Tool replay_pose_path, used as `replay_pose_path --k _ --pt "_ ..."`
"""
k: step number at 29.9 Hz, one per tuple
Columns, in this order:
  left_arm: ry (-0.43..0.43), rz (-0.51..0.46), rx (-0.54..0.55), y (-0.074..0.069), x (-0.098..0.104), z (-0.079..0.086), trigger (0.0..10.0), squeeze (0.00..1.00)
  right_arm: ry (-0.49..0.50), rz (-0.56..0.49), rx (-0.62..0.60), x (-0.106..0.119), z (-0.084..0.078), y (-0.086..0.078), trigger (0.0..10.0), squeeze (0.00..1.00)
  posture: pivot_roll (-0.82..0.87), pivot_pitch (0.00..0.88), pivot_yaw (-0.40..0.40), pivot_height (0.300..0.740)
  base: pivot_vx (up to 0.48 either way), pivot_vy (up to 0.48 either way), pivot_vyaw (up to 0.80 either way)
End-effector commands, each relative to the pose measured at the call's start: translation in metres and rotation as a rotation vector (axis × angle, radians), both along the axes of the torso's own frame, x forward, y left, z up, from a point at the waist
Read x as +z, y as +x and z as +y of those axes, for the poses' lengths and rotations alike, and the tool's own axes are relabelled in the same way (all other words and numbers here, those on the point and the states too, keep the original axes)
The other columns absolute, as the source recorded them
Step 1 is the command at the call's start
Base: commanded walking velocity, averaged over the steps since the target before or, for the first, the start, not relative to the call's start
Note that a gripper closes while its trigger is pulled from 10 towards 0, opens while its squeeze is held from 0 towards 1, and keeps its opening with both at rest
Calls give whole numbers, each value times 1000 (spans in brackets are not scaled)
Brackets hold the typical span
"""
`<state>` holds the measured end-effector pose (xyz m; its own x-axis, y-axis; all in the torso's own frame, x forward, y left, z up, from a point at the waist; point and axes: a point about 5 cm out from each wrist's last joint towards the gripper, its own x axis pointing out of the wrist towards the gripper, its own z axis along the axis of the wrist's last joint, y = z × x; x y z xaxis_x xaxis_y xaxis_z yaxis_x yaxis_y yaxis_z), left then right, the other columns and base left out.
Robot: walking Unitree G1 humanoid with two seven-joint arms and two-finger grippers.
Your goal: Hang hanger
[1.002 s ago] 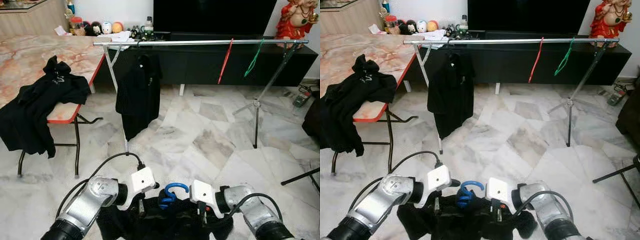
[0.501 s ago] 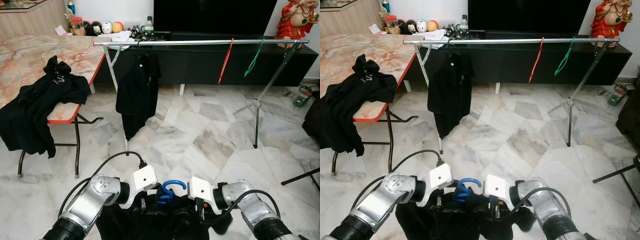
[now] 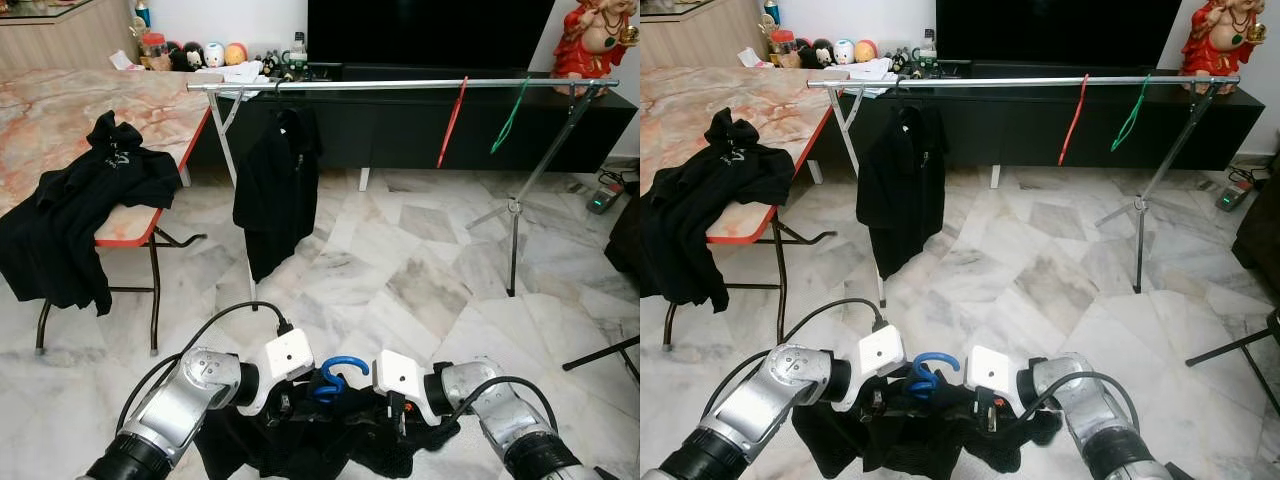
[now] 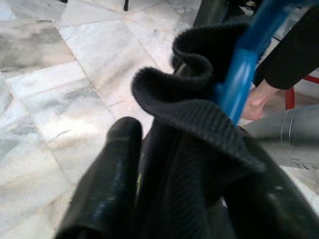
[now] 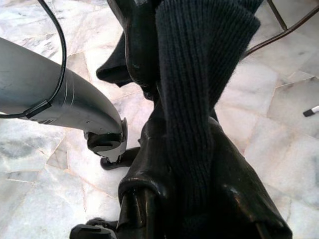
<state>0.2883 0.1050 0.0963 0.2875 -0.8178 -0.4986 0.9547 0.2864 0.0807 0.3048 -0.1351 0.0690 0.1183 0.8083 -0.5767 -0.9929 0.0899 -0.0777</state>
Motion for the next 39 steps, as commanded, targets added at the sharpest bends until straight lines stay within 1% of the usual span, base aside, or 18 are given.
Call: replay_pose_path --k 1,17,21,22,23,26,28,33,37,39 --pt "25 11 -1 0 -1 1 0 0 53 -53 1 16 7 10 0 0 82 94 -17 740 0 0 0" --pt "26 21 -45 1 3 2 0 0 30 -46 16 15 6 10 0 0 87 102 -13 740 0 0 0" --pt "32 33 -58 1 3 3 0 0 -9 -49 28 11 4 8 0 0 87 100 -12 740 0 0 0" --pt "22 37 -57 1 3 3 0 0 -48 -51 36 8 2 7 0 0 87 100 -12 740 0 0 0" --pt "21 37 -56 2 3 3 0 0 -54 -51 37 7 2 7 0 0 87 100 -12 740 0 0 0" --pt "49 47 -63 1 0 5 0 0 -79 -51 43 4 -1 6 0 0 88 96 -10 740 0 0 0" --pt "73 50 -46 1 -3 7 0 0 -80 -49 40 3 -1 5 0 0 89 94 -11 740 0 0 0" --pt "87 47 -3 4 -5 7 0 0 -80 -48 36 2 -1 5 0 0 89 92 -11 740 0 0 0" --pt "111 2 73 11 -5 7 0 0 -94 -49 30 0 -1 5 0 0 89 92 -11 740 0 0 0" --pt "115 -8 92 12 -5 8 0 0 -97 -50 28 -1 -1 5 0 0 89 92 -11 740 0 0 0"
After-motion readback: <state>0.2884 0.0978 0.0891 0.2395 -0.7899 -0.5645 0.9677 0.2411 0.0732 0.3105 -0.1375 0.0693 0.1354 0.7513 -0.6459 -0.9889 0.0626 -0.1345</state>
